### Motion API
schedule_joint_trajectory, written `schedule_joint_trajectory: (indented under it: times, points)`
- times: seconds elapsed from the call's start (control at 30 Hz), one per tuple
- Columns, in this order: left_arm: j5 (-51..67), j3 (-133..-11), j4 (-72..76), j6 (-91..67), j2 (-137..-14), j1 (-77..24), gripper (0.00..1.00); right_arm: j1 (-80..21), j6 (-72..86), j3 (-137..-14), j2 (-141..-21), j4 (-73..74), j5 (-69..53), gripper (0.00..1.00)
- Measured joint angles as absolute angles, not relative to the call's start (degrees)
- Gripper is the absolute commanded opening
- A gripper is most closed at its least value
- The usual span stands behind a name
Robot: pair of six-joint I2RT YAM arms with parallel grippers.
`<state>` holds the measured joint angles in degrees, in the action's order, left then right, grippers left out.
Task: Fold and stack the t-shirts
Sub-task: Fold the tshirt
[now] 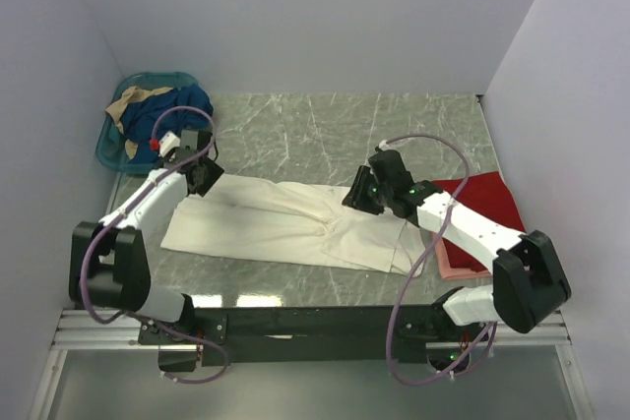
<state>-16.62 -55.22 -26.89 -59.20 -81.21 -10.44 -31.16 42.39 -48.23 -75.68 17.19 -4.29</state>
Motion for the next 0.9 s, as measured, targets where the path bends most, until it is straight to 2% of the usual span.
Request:
schedule_joint_trajectory:
  times: [0.27, 0.47, 0.9]
  points:
    - [-20.23, -61.71, -29.82, -63.11, -91.85, -3.16, 0.44, -31.22, 39.7, -48.34, -79.9, 14.59, -6.59, 0.43]
    - [-23.16, -66.65, -31.24, -64.86, -99.13, -3.07, 0.44, -31.24, 38.24, -48.34, -81.06, 12.73, -8.27, 0.42]
    - [-28.18, -66.89, -34.72, -67.18, -103.94, -3.09, 0.41, -31.24, 37.52, -48.34, -83.74, 11.44, -10.24, 0.42]
